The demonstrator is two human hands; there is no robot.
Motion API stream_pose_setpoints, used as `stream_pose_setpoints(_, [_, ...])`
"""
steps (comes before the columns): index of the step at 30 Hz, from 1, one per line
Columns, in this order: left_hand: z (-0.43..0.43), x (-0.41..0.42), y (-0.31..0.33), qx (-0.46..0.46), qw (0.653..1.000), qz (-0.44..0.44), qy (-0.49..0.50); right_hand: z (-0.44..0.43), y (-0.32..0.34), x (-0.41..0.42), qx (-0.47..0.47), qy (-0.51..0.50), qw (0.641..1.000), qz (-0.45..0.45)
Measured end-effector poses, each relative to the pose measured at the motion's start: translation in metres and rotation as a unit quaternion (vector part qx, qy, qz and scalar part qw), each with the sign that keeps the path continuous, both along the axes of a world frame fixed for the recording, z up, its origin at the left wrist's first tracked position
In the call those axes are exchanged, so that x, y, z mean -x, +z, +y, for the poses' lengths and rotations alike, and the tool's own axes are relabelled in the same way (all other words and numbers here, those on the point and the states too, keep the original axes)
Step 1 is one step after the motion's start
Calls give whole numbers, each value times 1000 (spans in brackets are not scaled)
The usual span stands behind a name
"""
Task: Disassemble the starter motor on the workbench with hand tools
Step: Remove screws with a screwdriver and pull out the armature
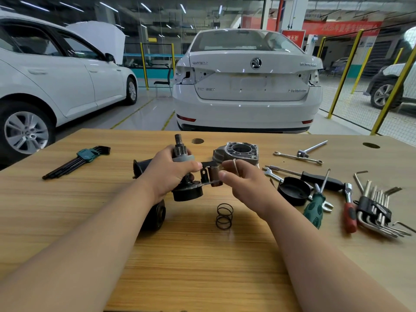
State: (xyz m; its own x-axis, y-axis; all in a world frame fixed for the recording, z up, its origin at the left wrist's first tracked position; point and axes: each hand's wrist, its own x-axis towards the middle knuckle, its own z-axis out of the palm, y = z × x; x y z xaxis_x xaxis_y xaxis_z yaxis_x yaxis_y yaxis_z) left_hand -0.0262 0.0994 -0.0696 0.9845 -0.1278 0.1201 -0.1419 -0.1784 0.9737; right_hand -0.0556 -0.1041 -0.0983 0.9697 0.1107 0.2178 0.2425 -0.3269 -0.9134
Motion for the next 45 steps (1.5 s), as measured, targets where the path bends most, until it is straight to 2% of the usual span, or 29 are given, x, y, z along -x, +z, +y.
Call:
stream_pose_setpoints(4, [0,4,-1,-39,999,-34,-10,-3,2,-3,61,36,997,3])
stream_pose_setpoints(8, [-2,6,0,-83,995,-46,-19,-3,6,-7,118,26,993,-3])
stream_pose_setpoints(16, [-3,8,1,-106,993,-20,-57,1,2,-8,126,-18,991,-42])
stream_pose_setpoints(20, [-5,7,1,-126,989,3,-83,0,-1,-4,200,-28,976,-79])
stream_pose_setpoints(23, [-6,5,1,-141,987,11,-76,2,0,-6,227,-12,972,-59])
stream_pose_setpoints(27, [-9,4,0,-119,992,25,-41,9,1,-5,207,12,977,-44])
stream_pose_setpoints(31, [-10,3,-2,-101,994,28,-36,16,2,0,204,27,976,-68])
stream_pose_setpoints(39, [-9,2,-4,-62,997,34,-23,8,4,5,138,-3,986,-90])
stream_pose_setpoints(45, [-11,6,-3,-81,996,27,-6,8,5,3,137,-17,987,-88])
